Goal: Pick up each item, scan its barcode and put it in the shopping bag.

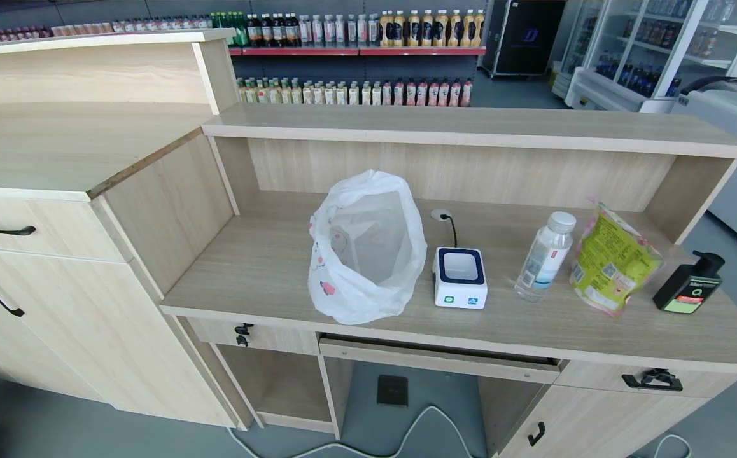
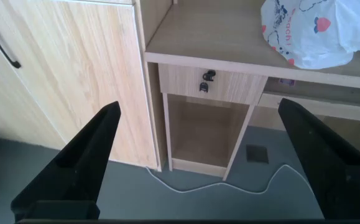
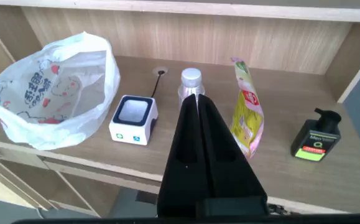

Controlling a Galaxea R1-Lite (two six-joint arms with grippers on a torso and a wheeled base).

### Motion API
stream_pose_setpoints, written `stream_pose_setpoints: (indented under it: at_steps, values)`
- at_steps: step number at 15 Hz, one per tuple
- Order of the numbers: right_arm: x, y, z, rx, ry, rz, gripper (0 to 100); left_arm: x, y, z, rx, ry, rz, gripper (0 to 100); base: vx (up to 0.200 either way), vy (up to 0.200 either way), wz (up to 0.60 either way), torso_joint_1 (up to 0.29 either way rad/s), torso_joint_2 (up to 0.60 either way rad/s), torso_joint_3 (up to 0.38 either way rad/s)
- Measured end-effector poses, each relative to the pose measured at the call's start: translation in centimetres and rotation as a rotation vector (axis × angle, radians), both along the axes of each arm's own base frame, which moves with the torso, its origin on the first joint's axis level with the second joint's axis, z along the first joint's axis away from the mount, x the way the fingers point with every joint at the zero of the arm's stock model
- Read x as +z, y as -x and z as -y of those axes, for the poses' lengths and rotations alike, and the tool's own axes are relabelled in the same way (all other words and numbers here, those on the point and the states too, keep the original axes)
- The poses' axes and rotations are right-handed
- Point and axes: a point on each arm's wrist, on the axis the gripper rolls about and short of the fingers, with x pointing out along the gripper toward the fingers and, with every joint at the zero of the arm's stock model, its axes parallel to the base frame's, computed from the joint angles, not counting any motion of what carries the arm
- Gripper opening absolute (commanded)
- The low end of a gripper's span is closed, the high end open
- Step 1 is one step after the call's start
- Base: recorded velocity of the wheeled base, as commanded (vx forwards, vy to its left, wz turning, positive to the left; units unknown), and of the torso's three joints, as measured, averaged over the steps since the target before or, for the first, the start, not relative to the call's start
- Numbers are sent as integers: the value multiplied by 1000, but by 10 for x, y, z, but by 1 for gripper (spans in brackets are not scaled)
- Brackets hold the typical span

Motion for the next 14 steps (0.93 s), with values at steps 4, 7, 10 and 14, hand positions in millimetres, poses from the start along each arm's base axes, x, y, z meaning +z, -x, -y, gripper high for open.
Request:
stream_pose_setpoints:
  at_steps: [4,7,10,14]
  values:
    - [8,-78,-7,-21,51,-33,0,0,0,0,0,1,0,100,0,0,0,0,0,0]
    - [-8,-101,-10,-15,83,-113,100,0,0,0,0,1,0,100,0,0,0,0,0,0]
    - [-14,-113,-12,25,82,-141,100,0,0,0,0,0,0,100,0,0,0,0,0,0]
    - [-27,-124,-12,14,91,-303,100,0,0,0,0,0,0,100,0,0,0,0,0,0]
